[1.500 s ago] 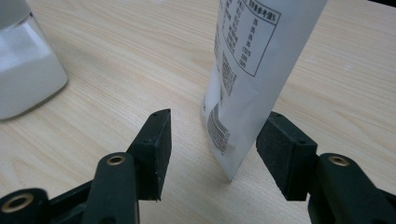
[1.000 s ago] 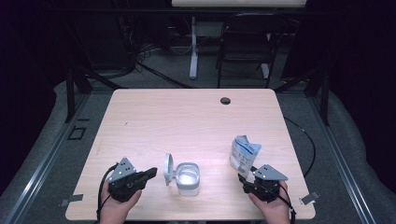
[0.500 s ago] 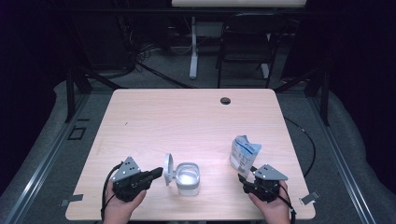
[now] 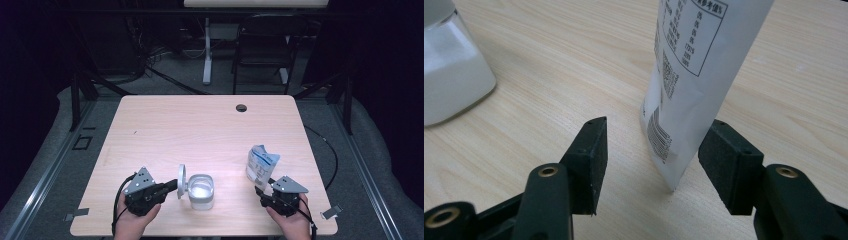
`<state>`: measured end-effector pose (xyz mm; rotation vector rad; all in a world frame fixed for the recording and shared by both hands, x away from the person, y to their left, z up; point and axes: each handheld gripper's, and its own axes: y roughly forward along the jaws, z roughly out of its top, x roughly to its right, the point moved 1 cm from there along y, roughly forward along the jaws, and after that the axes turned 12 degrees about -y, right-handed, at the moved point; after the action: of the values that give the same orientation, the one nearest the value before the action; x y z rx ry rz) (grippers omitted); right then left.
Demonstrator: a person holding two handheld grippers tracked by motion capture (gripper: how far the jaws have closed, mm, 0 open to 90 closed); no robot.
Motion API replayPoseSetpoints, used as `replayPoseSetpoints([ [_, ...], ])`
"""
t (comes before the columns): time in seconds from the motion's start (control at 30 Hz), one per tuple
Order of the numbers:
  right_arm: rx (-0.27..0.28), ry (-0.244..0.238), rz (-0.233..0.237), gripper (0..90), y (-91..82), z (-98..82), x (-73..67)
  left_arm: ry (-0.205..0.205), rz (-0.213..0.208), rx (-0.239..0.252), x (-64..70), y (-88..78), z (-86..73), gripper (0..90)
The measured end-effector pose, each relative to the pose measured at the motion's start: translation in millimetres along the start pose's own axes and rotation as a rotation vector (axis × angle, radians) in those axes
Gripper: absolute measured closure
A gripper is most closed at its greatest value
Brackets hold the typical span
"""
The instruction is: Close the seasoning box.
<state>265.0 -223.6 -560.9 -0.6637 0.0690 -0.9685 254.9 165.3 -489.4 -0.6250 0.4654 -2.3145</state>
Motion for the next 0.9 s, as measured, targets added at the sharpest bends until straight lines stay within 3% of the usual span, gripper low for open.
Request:
replayPoseSetpoints([
  [0.37,-0.002,-0.001,0.001,45.2,-0.1,0.2,-0.2,0.011,-0.018,-0.011,7.5,6.7,0.8,90.0],
  [0.57,-0.003,-0.001,0.001,45.2,-0.1,0.3,-0.4,0.041,-0.039,-0.036,17.4,14.6,-1.9,90.0],
  [0.9,-0.004,-0.004,0.002,45.2,0.0,0.5,-0.3,0.037,-0.033,-0.035,14.2,13.1,-1.1,90.0],
])
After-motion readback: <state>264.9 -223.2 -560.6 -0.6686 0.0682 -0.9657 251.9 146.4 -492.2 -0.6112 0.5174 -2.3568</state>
